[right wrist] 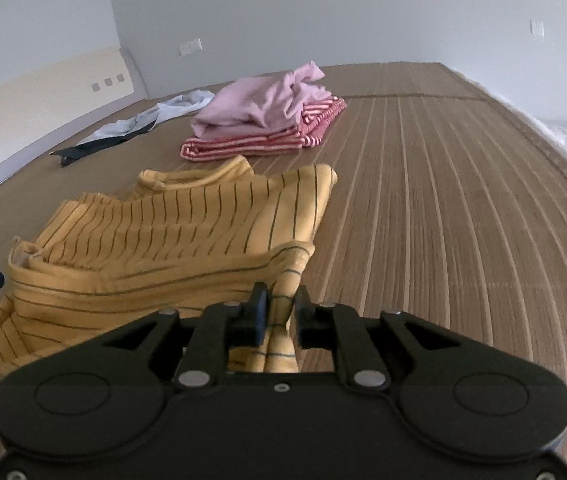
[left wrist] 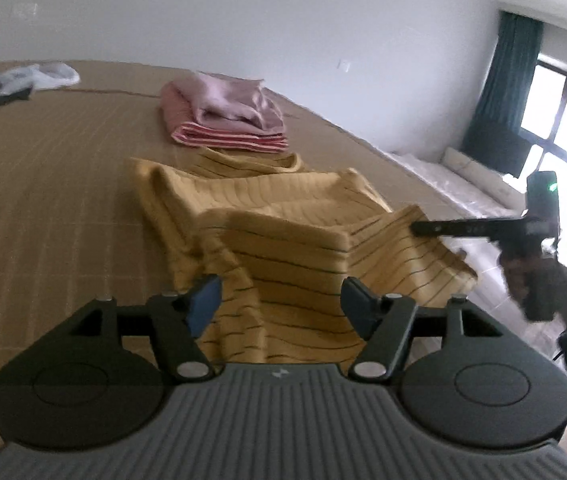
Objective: Fold clothes
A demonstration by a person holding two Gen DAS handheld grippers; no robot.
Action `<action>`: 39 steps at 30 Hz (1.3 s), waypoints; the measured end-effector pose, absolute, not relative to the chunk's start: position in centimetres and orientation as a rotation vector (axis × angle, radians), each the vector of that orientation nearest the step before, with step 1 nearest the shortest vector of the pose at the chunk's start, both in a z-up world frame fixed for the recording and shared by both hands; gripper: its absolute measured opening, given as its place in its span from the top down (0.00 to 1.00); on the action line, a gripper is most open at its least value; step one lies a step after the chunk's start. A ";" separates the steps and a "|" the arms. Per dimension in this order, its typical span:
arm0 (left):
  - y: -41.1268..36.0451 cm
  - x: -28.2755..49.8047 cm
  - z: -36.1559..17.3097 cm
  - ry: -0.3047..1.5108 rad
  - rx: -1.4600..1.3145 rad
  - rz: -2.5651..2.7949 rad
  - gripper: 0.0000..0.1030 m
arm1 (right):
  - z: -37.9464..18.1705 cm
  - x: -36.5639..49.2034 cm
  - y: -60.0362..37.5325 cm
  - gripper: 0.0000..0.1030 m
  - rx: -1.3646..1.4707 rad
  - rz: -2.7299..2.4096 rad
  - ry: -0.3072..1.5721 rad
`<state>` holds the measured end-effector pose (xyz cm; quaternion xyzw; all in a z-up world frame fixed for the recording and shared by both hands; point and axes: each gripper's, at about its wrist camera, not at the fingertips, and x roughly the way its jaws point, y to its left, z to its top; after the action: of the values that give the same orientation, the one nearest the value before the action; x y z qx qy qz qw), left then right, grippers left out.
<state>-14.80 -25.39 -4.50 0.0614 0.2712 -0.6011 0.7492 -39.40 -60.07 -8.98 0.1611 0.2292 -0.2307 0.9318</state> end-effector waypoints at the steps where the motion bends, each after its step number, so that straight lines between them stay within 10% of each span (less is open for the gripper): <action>1: -25.6 -14.7 -4.6 0.601 0.131 -1.308 0.31 | -9.1 -39.4 -60.2 0.85 0.340 -0.465 0.467; 6: -26.8 -14.4 -5.1 0.640 0.117 -1.280 0.36 | -9.2 -39.7 -60.4 0.79 0.368 -0.435 0.434; 8: -27.2 -14.2 -5.3 0.656 0.111 -1.268 0.78 | -9.2 -39.8 -60.3 0.58 0.363 -0.422 0.422; 11: -27.9 -14.0 -5.6 0.679 0.102 -1.251 0.83 | -9.2 -39.8 -60.3 0.37 0.360 -0.405 0.390; 14: -28.6 -13.7 -5.9 0.702 0.094 -1.234 0.85 | -9.4 -39.4 -60.4 0.43 0.349 -0.398 0.379; 17: -28.0 -14.0 -5.1 0.669 0.083 -1.217 0.85 | -9.4 -38.7 -60.1 0.88 0.311 -0.405 0.405; 39: -27.0 -8.4 1.7 0.574 -0.029 -1.221 0.85 | -2.1 -32.9 -63.3 0.90 0.159 -0.378 0.325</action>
<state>-8.44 -27.04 1.66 -0.0133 0.2655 -0.5652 0.7810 -32.90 -63.28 -2.12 0.0785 0.1607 -0.1870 0.9659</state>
